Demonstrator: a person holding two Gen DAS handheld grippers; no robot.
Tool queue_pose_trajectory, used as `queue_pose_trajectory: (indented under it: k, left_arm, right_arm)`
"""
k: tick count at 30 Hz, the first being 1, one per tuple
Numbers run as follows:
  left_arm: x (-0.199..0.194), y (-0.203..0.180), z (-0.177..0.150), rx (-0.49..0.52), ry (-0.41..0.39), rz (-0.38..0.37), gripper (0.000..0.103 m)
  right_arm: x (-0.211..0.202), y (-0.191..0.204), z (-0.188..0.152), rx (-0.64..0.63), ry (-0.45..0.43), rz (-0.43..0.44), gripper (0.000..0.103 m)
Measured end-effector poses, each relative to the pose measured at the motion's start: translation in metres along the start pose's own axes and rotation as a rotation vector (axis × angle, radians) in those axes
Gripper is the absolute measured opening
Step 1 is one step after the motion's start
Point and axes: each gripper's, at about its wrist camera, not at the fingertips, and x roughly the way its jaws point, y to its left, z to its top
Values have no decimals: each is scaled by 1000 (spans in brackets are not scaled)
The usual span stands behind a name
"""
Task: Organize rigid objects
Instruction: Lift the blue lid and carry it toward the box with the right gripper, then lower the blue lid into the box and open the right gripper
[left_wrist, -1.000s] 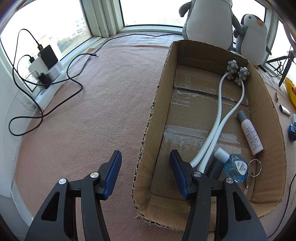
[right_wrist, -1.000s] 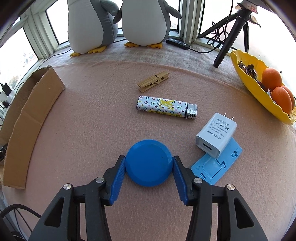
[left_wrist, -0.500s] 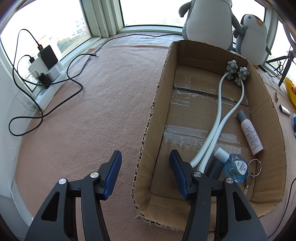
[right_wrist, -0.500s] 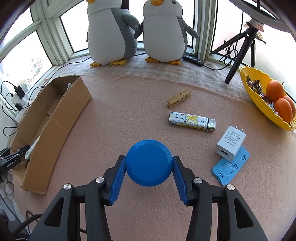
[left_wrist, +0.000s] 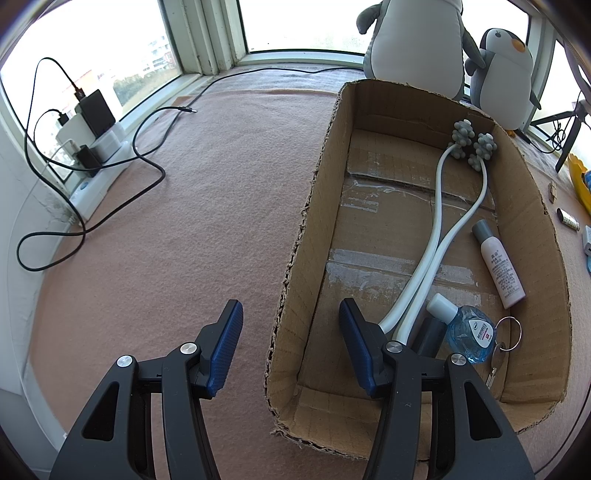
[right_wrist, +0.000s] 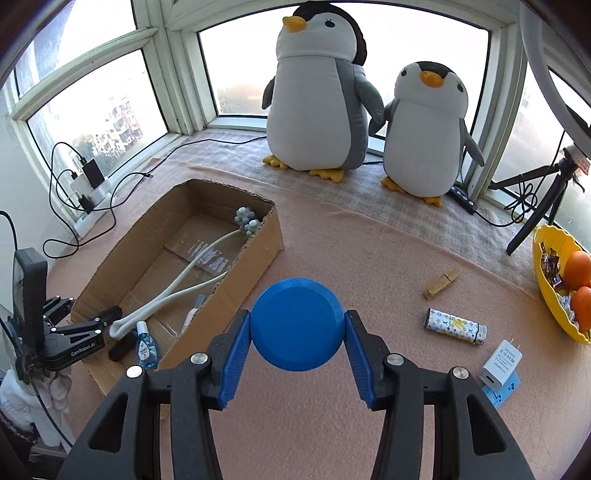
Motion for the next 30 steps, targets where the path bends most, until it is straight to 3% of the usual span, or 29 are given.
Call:
queue_pose_trajectory:
  k: [14, 30]
  left_arm:
    - [0, 0, 0, -1, 0, -1, 54]
    - [0, -1, -1, -2, 0, -2, 54]
  right_arm:
    - [32, 74, 39, -90, 6, 85, 46]
    - [75, 122, 49, -158, 59, 91, 46]
